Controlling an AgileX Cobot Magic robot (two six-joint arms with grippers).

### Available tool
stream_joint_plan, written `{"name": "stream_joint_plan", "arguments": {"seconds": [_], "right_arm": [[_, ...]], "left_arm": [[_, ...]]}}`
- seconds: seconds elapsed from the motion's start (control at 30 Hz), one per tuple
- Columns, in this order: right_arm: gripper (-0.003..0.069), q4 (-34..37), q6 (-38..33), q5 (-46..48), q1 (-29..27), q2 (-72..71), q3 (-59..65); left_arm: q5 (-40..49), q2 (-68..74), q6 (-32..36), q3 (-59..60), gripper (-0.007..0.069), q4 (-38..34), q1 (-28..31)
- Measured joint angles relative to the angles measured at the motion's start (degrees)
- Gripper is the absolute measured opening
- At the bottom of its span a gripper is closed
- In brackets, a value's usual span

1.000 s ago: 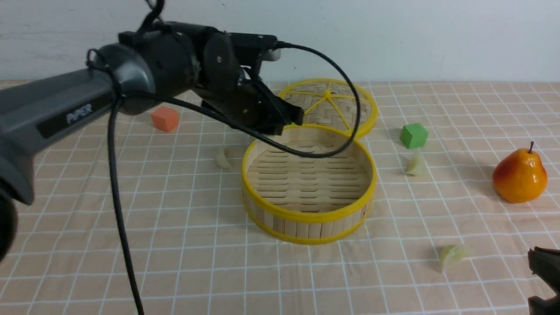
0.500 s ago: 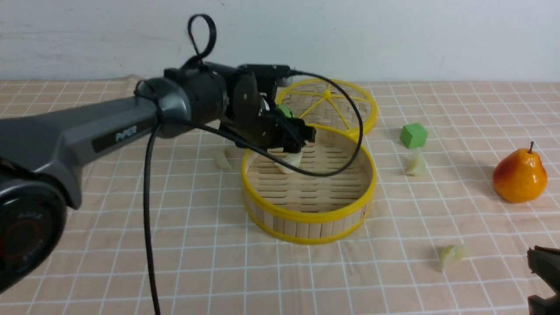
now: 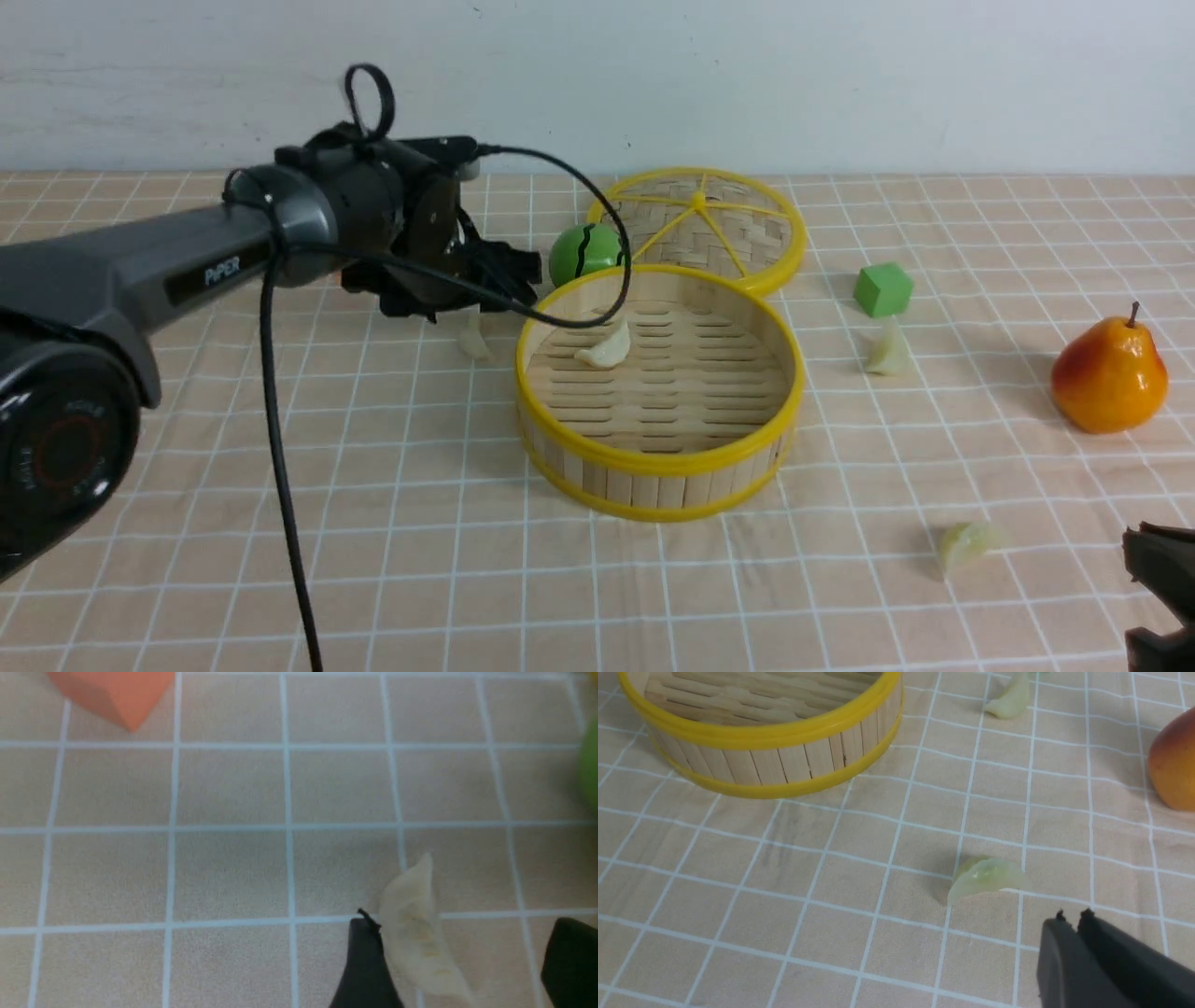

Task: Put the dumplings into the steamer on the table with the brown tablecloth.
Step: 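Reach for and grasp a dumpling on the table with the left gripper, then place the dumpling into the bamboo steamer basket with the left gripper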

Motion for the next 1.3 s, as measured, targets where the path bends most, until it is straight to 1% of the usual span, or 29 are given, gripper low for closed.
{"name": "stream_joint_plan", "arguments": {"seconds": [0.03, 0.13, 0.17, 0.23, 0.27, 0.3, 0.37, 0.47, 0.53, 0.67, 0.7, 0.73, 0.8, 0.97, 1.03, 1.13, 1.2, 1.23, 1.27, 1.3], "right_arm": [[0.0053, 0.0, 0.0, 0.0, 0.0, 0.0, 0.0], [0.0054, 0.0, 0.0, 0.0, 0.0, 0.0, 0.0], [0.0055, 0.0, 0.0, 0.0, 0.0, 0.0, 0.0], [0.0058, 0.1, 0.0, 0.0, 0.0, 0.0, 0.0], [0.0059, 0.1, 0.0, 0.0, 0.0, 0.0, 0.0], [0.006, 0.1, 0.0, 0.0, 0.0, 0.0, 0.0], [0.0064, 0.1, 0.0, 0.0, 0.0, 0.0, 0.0], [0.0068, 0.1, 0.0, -0.1, 0.0, 0.0, 0.0], [0.0071, 0.1, 0.0, -0.2, 0.0, 0.0, 0.0], [0.0075, 0.1, 0.0, -0.2, 0.0, 0.0, 0.0], [0.0076, 0.1, 0.0, -0.2, 0.0, 0.0, 0.0], [0.0078, 0.1, 0.0, -0.3, 0.0, 0.0, 0.0], [0.008, 0.1, 0.0, -0.4, 0.0, 0.0, 0.0], [0.0086, 0.1, 0.0, -0.4, 0.0, 0.0, 0.0], [0.0087, 0.1, 0.0, -0.5, 0.0, 0.0, 0.0], [0.009, 0.8, 0.0, -0.6, 0.0, 0.0, 0.0], [0.0093, 1.0, 0.0, -0.6, 0.0, 0.0, 0.0], [0.0095, 1.2, 0.1, -0.6, 0.0, 0.0, 0.0], [0.0095, 1.3, 0.1, -0.6, 0.0, 0.0, 0.0], [0.0097, 2.1, 0.4, -0.5, 0.0, 0.0, 0.0]], "left_arm": [[-0.4, 0.6, 0.0, 0.0, 0.0444, 0.3, 0.0], [-1.9, 3.1, 0.0, 0.0, 0.0314, 1.0, -0.1], [-1.9, 3.5, 0.0, 0.0, 0.0283, 1.0, -0.1], [-1.8, 3.7, -0.1, 0.0, 0.0156, 1.0, -0.1], [-1.5, 3.5, -0.1, 0.0, 0.0141, 1.0, -0.1], [-1.3, 3.4, -0.1, 0.0, 0.0141, 1.0, -0.1], [2.9, 1.1, 1.1, -0.2, 0.0148, 0.2, -0.5], [7.4, -4.8, 5.6, -0.7, 0.0148, -1.7, -2.1], [10.3, -10.5, 11.4, -1.3, 0.0148, -5.4, -4.7], [16.5, -15.6, 18.5, -1.7, 0.0148, -13.7, -10.1], [17.1, -15.7, 19.2, -1.7, 0.0148, -14.7, -10.4], [18.4, -14.9, 21.5, -0.9, 0.0148, -16.6, -12.4], [18.2, -12.6, 23.0, 0.0, 0.0148, -17.3, -13.8], [16.9, -5.0, 25.4, 0.6, 0.0153, -14.7, -14.3], [17.0, -3.8, 25.7, 0.6, 0.0176, -12.9, -14.3], [18.2, -3.1, 25.5, 0.2, 0.0302, -9.4, -14.3], [22.1, -3.4, 24.7, -2.0, 0.0403, -7.7, -14.3], [24.2, -4.0, 24.0, -3.4, 0.0433, -7.4, -14.3], [24.2, -4.1, 23.9, -3.7, 0.0433, -7.3, -14.3], [27.8, -5.3, 23.1, -5.9, 0.046, -7.2, -14.5]]}}
